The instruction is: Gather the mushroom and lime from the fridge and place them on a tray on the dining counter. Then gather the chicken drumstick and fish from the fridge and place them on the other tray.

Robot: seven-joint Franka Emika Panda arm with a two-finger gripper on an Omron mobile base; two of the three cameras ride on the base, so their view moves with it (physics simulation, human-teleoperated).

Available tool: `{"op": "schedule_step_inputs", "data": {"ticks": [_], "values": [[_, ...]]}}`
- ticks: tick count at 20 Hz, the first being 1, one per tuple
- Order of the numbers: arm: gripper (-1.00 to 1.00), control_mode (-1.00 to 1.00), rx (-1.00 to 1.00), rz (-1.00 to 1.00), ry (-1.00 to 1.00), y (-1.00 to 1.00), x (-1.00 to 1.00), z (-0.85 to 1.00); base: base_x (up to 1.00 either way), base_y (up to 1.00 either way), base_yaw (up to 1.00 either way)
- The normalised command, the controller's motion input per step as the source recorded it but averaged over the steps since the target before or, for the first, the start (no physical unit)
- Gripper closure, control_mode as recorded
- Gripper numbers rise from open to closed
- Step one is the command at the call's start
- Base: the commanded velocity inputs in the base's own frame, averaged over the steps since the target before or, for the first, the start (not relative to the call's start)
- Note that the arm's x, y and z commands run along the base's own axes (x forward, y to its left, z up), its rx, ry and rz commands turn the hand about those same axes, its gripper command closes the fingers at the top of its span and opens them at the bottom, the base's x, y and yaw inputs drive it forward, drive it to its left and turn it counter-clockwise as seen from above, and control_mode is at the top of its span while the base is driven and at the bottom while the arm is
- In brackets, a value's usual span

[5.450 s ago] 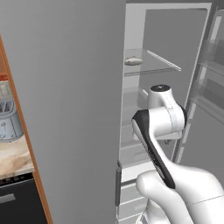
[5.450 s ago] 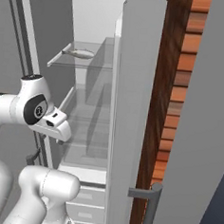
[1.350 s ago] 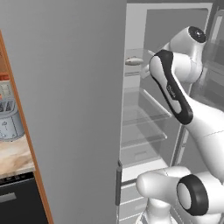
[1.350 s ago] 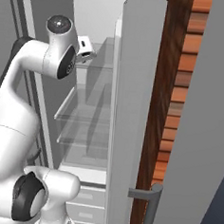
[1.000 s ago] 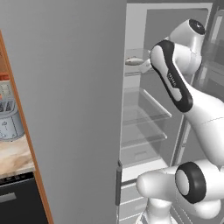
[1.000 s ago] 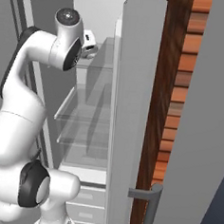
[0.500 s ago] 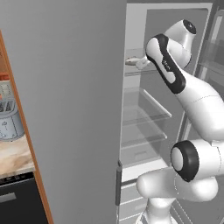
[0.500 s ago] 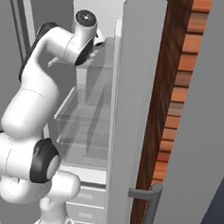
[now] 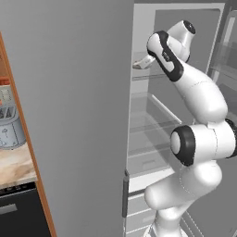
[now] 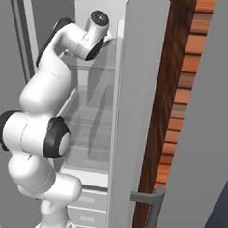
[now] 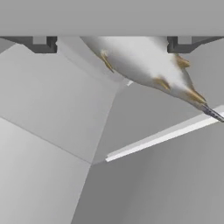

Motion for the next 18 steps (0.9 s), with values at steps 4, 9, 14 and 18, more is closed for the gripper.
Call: {"op": "schedule_step_inputs", "data": {"ticks": [4,9,14,18], "values": [[-1.00,-1.00,-0.03,0.03,0.03,0.00,0.42,0.00,0.00,0.00,0.00],[-1.00,-1.00,-0.04,0.02,0.03,0.00,0.23,-0.02,0.00,0.00,0.00],[-1.00,-1.00,-0.02,0.04,0.06,0.00,0.01,-0.13,0.00,0.00,0.00],[-1.00,-1.00,0.00,0.08,0.03,0.00,0.00,-0.17,0.00,0.00,0.00]]}}
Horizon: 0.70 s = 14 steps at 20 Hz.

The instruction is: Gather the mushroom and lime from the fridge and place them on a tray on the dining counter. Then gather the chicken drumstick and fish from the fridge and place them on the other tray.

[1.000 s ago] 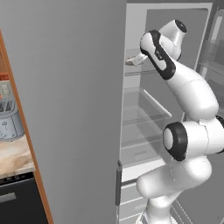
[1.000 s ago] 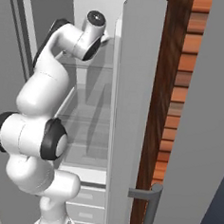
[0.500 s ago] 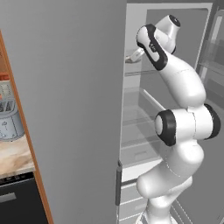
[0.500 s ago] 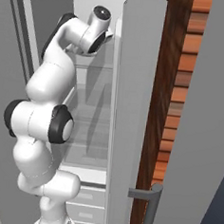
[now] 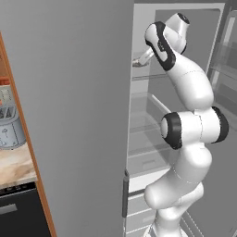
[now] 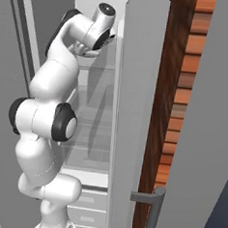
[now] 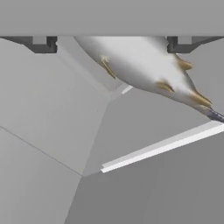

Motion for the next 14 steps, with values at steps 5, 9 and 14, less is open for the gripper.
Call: {"op": "schedule_step_inputs", "data": {"ticks": [5,9,14], "values": [[-1.00,-1.00,0.00,0.09,0.00,0.00,0.00,-0.02,0.00,0.00,0.00],[-1.00,-1.00,0.00,0.10,0.00,0.00,0.00,0.00,0.00,0.00,0.00],[-1.00,-1.00,0.00,0.11,0.02,0.00,0.00,0.00,0.00,0.00,0.00]]}}
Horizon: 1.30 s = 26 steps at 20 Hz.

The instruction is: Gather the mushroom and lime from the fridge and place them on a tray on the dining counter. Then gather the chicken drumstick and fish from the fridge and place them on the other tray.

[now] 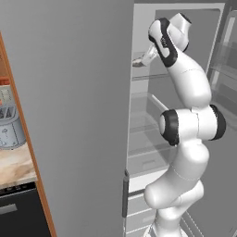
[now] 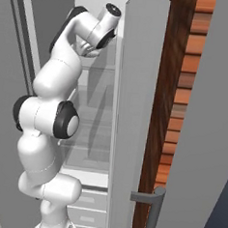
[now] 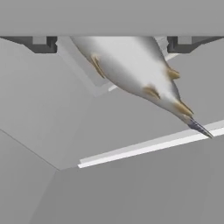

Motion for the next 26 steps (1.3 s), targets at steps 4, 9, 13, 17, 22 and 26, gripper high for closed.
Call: {"op": "schedule_step_inputs", "data": {"ticks": [4,9,13,17,22,26], "values": [[-1.00,-1.00,-0.01,0.12,0.05,0.03,0.00,0.00,0.00,0.00,0.00],[-1.00,-1.00,-0.02,0.12,0.05,0.12,0.00,0.00,0.00,0.00,0.00],[-1.00,-1.00,-0.04,0.12,0.06,0.27,0.03,0.00,0.00,0.00,0.00],[-1.00,-1.00,-0.04,0.13,0.07,0.14,0.03,-0.05,0.00,0.00,0.00],[-1.00,-1.00,-0.07,0.14,0.07,0.00,0.00,-0.26,0.00,0.00,0.00],[-1.00,-1.00,-0.05,0.14,0.01,0.00,0.00,-0.25,0.00,0.00,0.00]]}}
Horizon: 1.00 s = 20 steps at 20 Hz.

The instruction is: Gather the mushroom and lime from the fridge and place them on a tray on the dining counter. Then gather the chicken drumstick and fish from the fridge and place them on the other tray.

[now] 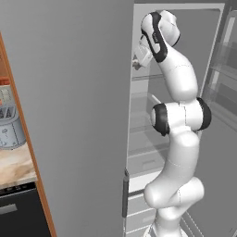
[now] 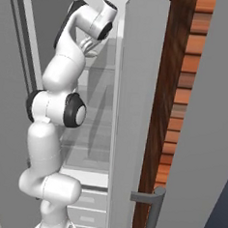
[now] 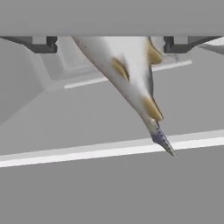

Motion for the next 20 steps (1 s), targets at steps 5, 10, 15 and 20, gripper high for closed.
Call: {"op": "schedule_step_inputs", "data": {"ticks": [5,10,15,20], "values": [[-1.00,-1.00,-0.03,0.13,0.00,0.00,0.00,-0.12,0.00,0.00,0.00],[1.00,-1.00,-0.04,0.08,0.01,0.00,0.00,-0.19,0.00,0.00,0.00],[1.00,-1.00,-0.02,0.05,0.01,-0.07,-0.01,-0.18,0.00,0.00,0.00],[1.00,-1.00,0.00,0.02,0.00,-0.32,-0.28,-0.10,0.00,0.00,0.00]]}}
